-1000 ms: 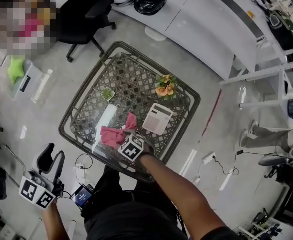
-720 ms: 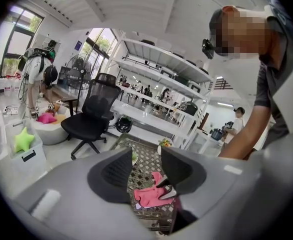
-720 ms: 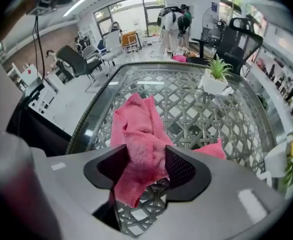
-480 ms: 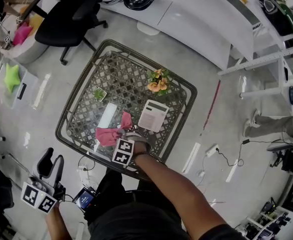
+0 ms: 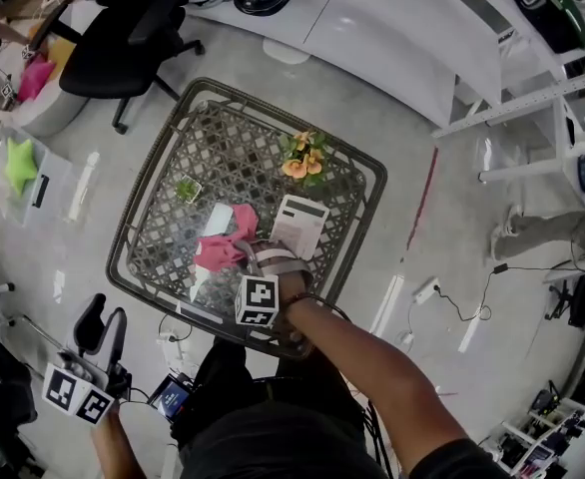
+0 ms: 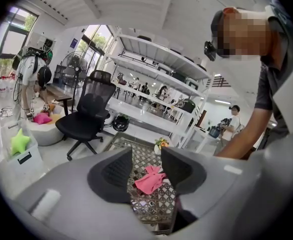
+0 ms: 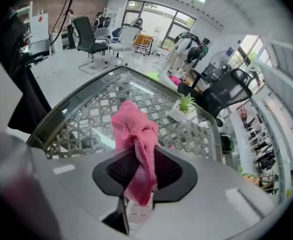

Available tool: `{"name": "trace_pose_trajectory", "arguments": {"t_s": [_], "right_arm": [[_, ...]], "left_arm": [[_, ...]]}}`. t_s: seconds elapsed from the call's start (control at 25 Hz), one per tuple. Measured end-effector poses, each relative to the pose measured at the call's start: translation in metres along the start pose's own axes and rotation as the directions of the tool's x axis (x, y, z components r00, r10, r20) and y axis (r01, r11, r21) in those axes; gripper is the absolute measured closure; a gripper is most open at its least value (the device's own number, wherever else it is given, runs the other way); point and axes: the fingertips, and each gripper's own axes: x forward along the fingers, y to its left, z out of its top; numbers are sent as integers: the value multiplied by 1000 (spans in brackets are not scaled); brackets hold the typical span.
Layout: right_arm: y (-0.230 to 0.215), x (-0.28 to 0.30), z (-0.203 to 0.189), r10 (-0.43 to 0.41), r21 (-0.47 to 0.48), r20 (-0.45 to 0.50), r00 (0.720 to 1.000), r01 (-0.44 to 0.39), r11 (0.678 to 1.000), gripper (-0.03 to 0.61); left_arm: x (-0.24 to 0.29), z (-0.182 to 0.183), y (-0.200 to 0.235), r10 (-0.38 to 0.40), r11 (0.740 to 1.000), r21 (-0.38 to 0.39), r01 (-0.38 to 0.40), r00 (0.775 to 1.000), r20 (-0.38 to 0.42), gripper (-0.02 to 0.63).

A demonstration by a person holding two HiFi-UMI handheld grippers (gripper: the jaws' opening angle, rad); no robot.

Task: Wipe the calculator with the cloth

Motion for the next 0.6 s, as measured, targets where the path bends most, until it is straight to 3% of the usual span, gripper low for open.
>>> {"name": "trace_pose_trajectory", "arguments": {"t_s": [0.32, 0.6], "right_arm": [[-76, -8, -42, -140, 85, -31, 990, 142, 986, 495], [-103, -13, -94, -179, 106, -69, 981, 186, 977, 495]], "left_arm": [[17, 1, -12, -13, 1000, 14, 13, 1000, -17, 423], [32, 0, -25, -23, 999, 24, 24, 999, -42, 422]]}}
